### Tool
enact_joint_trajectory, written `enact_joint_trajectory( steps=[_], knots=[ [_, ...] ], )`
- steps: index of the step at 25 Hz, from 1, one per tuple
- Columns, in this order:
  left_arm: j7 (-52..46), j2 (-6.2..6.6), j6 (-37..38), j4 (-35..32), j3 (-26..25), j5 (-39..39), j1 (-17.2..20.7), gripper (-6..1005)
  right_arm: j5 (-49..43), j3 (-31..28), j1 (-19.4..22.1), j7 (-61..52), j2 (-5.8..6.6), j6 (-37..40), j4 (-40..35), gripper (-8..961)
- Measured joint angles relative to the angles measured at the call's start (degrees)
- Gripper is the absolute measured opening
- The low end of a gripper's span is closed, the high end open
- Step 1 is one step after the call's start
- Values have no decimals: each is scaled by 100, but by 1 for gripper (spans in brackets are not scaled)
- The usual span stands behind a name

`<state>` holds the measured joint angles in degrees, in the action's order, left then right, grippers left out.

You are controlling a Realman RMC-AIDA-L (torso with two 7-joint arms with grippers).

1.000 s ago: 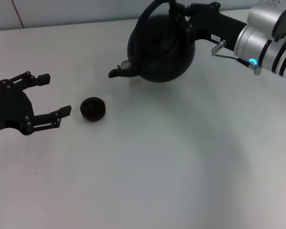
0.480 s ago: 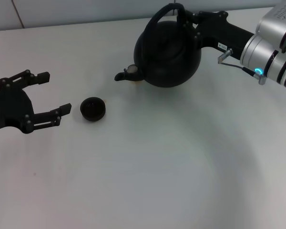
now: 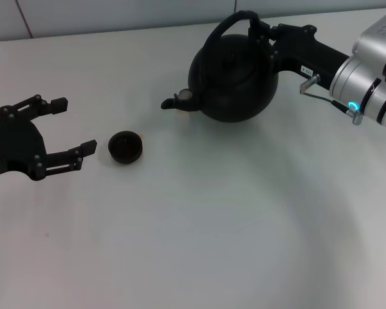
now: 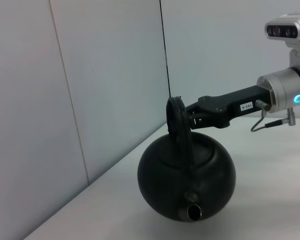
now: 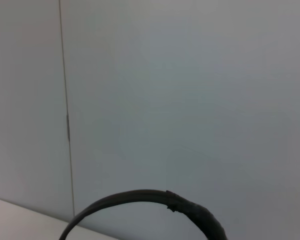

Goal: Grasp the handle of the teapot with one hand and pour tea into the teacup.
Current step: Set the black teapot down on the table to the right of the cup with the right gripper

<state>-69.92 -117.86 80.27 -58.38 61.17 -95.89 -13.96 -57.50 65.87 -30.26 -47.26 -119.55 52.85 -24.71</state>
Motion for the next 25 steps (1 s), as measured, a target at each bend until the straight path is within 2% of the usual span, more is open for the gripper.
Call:
enact_joint_trajectory(
  steps=[25],
  knots=[
    [5, 0, -3, 11, -9, -55, -10, 870, 12, -45, 4, 7, 16, -36, 334, 126]
  ],
)
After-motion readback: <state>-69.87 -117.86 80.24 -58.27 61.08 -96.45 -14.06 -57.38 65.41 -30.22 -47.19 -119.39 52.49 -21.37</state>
